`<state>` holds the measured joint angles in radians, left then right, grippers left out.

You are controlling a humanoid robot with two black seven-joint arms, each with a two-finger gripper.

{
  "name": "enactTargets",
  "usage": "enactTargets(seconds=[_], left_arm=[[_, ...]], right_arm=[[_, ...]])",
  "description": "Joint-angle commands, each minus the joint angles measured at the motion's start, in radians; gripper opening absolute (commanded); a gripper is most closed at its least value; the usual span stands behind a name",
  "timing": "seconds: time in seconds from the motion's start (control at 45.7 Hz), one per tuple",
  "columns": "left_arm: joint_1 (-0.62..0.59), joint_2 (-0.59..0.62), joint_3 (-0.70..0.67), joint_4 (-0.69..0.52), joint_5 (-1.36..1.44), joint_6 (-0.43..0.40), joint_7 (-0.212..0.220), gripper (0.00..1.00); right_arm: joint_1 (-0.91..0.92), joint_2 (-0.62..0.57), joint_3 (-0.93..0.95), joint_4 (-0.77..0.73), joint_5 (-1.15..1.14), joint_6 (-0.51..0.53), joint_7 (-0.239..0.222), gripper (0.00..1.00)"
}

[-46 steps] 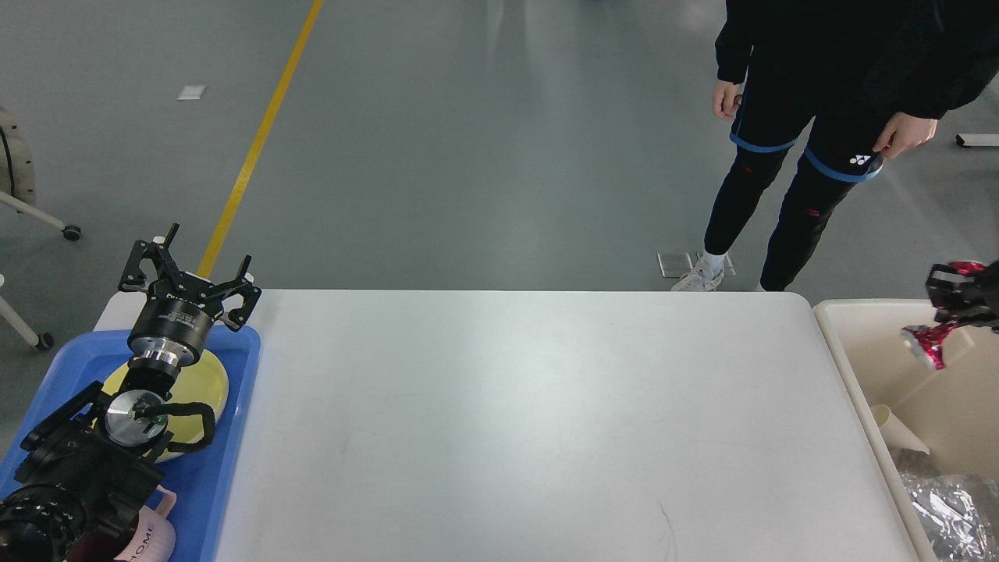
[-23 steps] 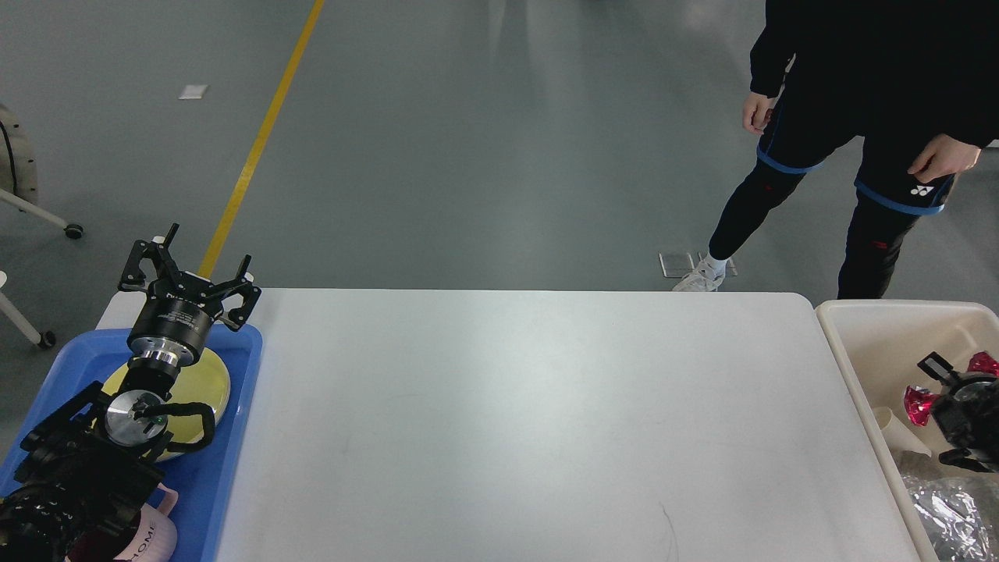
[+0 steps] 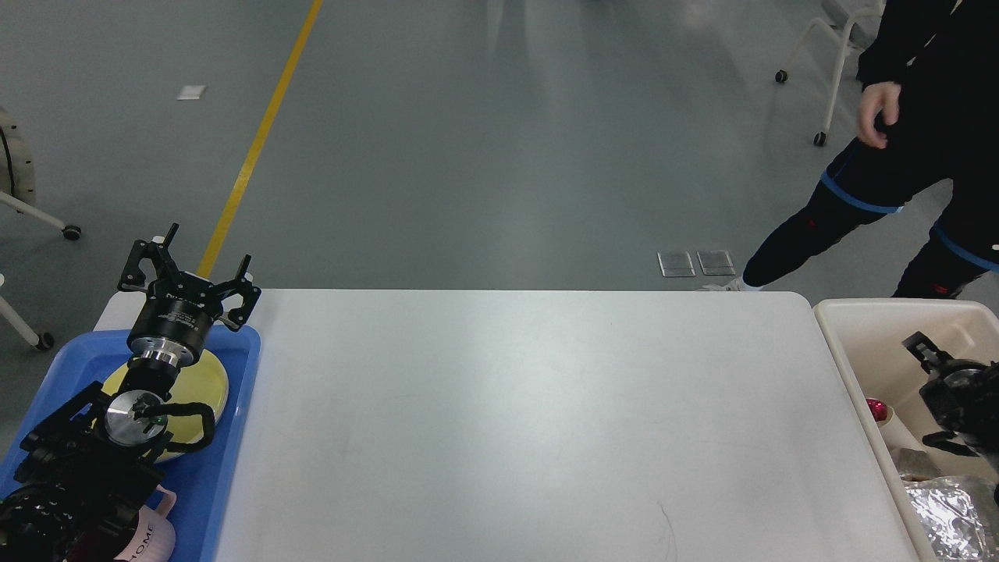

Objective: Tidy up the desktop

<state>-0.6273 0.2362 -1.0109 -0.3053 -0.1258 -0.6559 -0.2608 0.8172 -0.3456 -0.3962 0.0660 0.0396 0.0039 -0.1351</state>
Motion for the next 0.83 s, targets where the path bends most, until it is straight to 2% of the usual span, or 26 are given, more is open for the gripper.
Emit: enactTargets(seconds=[0.0,0.197,0.328,0.372,0.416,0.46,0.481,0.503,0.547,0.569,0.81], left_arm=[[0.000,0.000,0.000,0.000,0.000,-0.001,0.000,0.98],[0.000,0.000,0.000,0.000,0.000,-0.001,0.000,0.98],[0.000,0.000,0.000,0.000,0.000,0.001,0.000,0.98],[0.000,0.000,0.000,0.000,0.000,0.001,0.000,0.98],[0.000,0.000,0.000,0.000,0.000,-0.001,0.000,0.98],[0.000,0.000,0.000,0.000,0.000,-0.001,0.000,0.98],[0.000,0.000,0.000,0.000,0.000,0.001,0.000,0.98],[0.000,0.000,0.000,0.000,0.000,0.001,0.000,0.98],[0.000,0.000,0.000,0.000,0.000,0.001,0.000,0.98],[0.000,0.000,0.000,0.000,0.000,0.001,0.000,0.98],[0.000,0.000,0.000,0.000,0.000,-0.001,0.000,0.98]], right_arm=[[0.085,-0.001,0.189,0.075,0.127,0.001,0.070,1.00],[0.115,-0.019,0.617,0.236,0.138,0.007,0.271,1.00],[0.068,0.000,0.799,0.357,0.134,0.002,0.322,1.00],[0.056,0.032,0.812,0.360,0.134,-0.007,0.359,1.00],[0.048,0.074,0.812,0.359,0.132,-0.012,0.426,1.00],[0.030,0.095,0.812,0.359,0.132,-0.012,0.521,1.00],[0.014,0.106,0.812,0.360,0.132,-0.006,0.593,1.00],[0.004,0.112,0.812,0.362,0.131,-0.002,0.639,1.00],[-0.015,0.120,0.815,0.362,0.131,0.004,0.708,1.00],[-0.024,0.126,0.820,0.362,0.131,0.005,0.729,1.00],[-0.092,0.221,0.913,0.371,0.148,0.028,0.739,1.00]])
